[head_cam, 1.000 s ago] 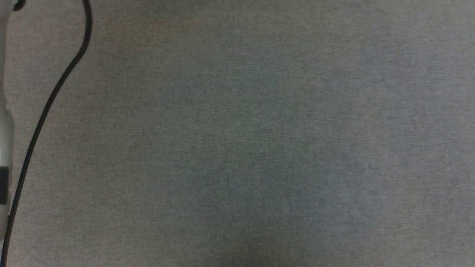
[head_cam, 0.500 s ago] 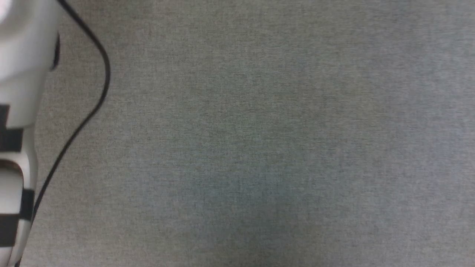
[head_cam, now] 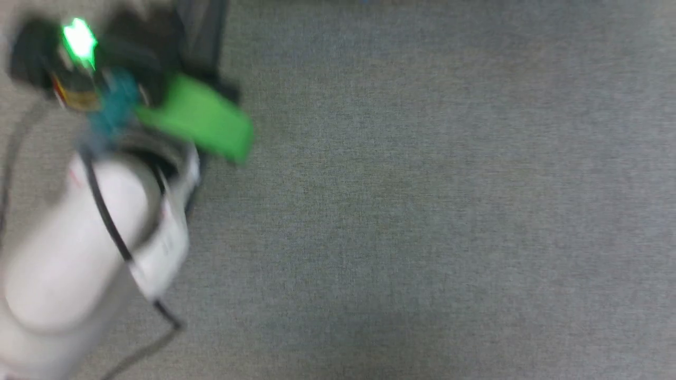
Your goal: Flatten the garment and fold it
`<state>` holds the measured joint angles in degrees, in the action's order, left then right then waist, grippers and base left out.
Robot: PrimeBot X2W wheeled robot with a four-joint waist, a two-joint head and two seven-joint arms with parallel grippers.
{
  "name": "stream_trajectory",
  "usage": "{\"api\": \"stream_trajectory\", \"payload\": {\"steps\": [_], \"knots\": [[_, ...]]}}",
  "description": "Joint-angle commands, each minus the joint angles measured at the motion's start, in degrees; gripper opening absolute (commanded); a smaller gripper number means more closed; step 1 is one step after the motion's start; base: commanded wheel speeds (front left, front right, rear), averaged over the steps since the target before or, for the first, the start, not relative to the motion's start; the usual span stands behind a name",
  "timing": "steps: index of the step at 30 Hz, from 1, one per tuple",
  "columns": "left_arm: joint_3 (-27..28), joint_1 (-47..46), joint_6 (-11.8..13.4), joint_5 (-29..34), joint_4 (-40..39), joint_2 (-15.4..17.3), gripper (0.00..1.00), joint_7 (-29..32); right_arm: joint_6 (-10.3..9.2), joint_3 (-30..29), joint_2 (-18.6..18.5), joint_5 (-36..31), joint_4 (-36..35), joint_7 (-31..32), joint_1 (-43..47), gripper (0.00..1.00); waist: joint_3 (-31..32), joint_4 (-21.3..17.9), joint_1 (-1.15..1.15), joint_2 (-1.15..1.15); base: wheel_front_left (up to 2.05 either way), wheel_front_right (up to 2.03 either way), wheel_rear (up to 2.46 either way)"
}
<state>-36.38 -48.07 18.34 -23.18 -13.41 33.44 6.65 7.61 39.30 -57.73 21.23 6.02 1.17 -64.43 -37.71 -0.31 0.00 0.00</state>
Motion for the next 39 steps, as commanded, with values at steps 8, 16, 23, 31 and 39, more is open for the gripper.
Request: {"api": "stream_trajectory", "payload": {"steps": [8,16,23,31,39], "knots": [[-3.96,17.39,6.61,-0.59,-6.34,2.39,0.0,1.42,-0.12,-18.08,8.56,-4.89,-8.36,3.0,28.91,0.0,8.82,-0.63,0.0,0.0,0.0,0.0,0.0],[-8.54,28.88,6.66,-5.86,-5.89,3.87,0.0,5.11,-0.12,-29.19,17.69,-9.18,-15.58,6.31,52.13,0.0,15.6,-0.34,0.0,0.0,0.0,0.0,0.0],[-12.08,36.48,4.43,-11.8,-2.72,4.28,0.0,7.59,-0.12,-32.56,22.69,-10.32,-17.71,8.59,65.53,0.0,20.45,-0.15,0.0,0.0,0.0,0.0,0.0],[-13.98,43.14,4.34,-15.92,-0.2,3.92,0.0,7.66,-0.12,-34.05,25.9,-10.47,-17.37,10.43,74.94,0.0,23.79,-0.48,0.0,0.0,0.0,0.0,0.0],[-15.18,47.56,4.27,-18.89,2.37,2.87,0.0,7.36,-0.12,-33.44,27.52,-9.58,-16.03,12.5,80.77,0.0,25.41,-0.68,0.0,0.0,0.0,0.0,0.0]]}}
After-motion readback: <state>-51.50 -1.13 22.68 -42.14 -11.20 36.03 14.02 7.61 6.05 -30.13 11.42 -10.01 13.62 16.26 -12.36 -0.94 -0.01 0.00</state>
